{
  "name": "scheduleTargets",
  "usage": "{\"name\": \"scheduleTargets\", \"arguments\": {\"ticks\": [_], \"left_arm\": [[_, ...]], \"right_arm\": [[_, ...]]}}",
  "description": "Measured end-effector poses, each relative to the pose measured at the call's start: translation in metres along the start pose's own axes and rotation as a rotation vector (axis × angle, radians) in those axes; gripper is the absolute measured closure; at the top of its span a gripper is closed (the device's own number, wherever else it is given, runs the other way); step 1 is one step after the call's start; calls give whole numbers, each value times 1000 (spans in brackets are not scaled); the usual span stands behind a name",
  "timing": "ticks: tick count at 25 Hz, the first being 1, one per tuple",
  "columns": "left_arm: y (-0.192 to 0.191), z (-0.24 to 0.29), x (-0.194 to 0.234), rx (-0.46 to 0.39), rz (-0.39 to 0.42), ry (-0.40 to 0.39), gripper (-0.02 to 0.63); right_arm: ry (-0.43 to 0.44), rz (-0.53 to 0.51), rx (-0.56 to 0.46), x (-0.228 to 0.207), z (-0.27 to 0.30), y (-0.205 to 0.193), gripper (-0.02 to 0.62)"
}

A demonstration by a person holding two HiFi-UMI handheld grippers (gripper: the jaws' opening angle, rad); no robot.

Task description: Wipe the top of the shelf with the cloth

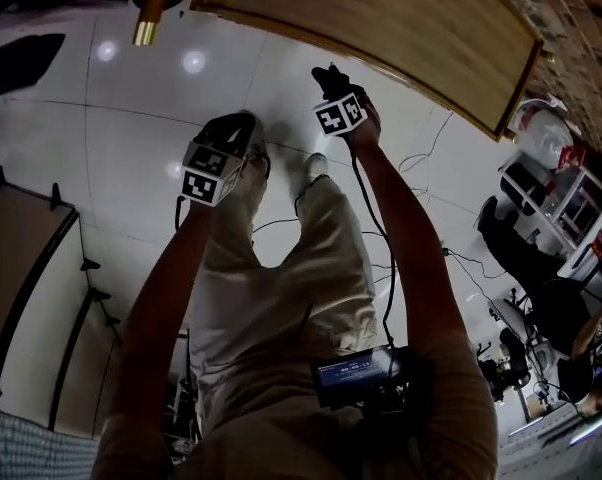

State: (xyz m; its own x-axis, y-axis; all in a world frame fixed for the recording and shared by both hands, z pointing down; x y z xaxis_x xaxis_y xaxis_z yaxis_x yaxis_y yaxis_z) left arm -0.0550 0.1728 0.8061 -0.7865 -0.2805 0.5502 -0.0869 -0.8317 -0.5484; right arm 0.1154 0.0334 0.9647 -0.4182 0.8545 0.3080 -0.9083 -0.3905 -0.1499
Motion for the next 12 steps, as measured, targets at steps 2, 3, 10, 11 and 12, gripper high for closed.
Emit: {"name": "scheduleTargets", "arguments": {"ticks": [2, 3, 10, 11, 12], "left_arm": [[-2, 22, 15, -34, 5, 16, 606], [-1, 35, 23, -49, 22, 22, 606], [-17, 127, 118, -48, 157, 39, 606], [-15, 133, 133, -45, 173, 44, 606], [-14, 136, 148, -38, 190, 55, 606]], "right_arm": [[50, 15, -42, 19, 10, 21, 494], [65, 12, -61, 27, 16, 30, 494], [88, -68, -161, 70, 108, 101, 495], [96, -54, -167, 73, 126, 112, 497], [106, -48, -177, 79, 143, 124, 497]]}}
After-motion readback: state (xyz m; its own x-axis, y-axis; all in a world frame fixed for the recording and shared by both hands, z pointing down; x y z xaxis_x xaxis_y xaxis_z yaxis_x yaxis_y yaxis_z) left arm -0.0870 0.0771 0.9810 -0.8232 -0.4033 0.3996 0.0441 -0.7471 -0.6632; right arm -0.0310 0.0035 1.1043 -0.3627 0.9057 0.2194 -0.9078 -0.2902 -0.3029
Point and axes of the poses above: the fingertips, and each gripper's own axes: z forward along the fingers, x to its left, y out of its top, the point moved 4 cm from there along -z, backward along the fingers, and after that the axes turned 12 degrees about -y, right-handed, at the moved point
